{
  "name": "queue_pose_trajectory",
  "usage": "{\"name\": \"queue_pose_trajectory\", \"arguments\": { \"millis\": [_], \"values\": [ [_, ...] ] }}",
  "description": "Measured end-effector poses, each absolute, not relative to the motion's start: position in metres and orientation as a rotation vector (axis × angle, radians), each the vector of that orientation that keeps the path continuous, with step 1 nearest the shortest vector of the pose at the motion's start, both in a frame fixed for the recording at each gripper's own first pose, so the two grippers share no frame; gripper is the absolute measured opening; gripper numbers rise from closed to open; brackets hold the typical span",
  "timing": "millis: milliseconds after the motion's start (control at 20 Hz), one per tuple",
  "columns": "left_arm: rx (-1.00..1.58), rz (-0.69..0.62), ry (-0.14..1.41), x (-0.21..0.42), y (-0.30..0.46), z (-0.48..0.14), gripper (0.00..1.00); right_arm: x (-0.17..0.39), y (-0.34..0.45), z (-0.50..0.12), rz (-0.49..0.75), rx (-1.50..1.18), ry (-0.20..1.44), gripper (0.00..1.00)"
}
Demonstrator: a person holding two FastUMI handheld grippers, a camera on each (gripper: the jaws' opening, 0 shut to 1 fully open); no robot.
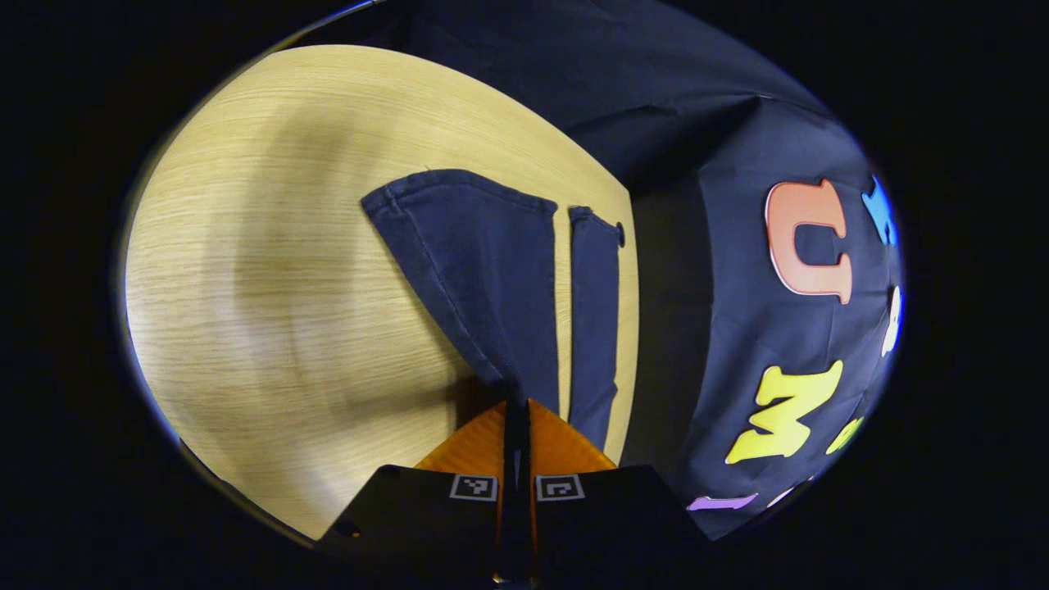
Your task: Grasp the waist and the cuffs of the jeans and fold them to make the two legs overlap; first hold the waist and fold one-third of the jeans toward the cuffs, then hold the cuffs and fold the remaining one-third in the same direction to finish folding.
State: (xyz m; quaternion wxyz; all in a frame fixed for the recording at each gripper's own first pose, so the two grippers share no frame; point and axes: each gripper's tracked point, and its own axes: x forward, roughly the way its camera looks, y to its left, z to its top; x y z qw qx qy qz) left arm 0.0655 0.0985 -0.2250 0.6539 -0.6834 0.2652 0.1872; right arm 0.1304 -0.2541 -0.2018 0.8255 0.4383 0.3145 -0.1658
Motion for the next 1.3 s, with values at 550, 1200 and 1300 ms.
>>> {"name": "queue_pose_trajectory", "arguments": {
  "millis": [550,1200,1300],
  "values": [
    [-1.449,0.295,0.552,0.142,0.112,-0.167,0.03,0.203,-0.241,-0.135,-0.218,0.954,0.563,0.04],
    [-1.133,0.218,0.617,0.283,0.123,-0.164,0.03,0.337,-0.217,-0.130,-0.118,0.907,0.517,0.04],
    [-1.095,0.219,0.624,0.302,0.122,-0.169,0.03,0.352,-0.215,-0.134,-0.113,0.886,0.517,0.04]
  ]
}}
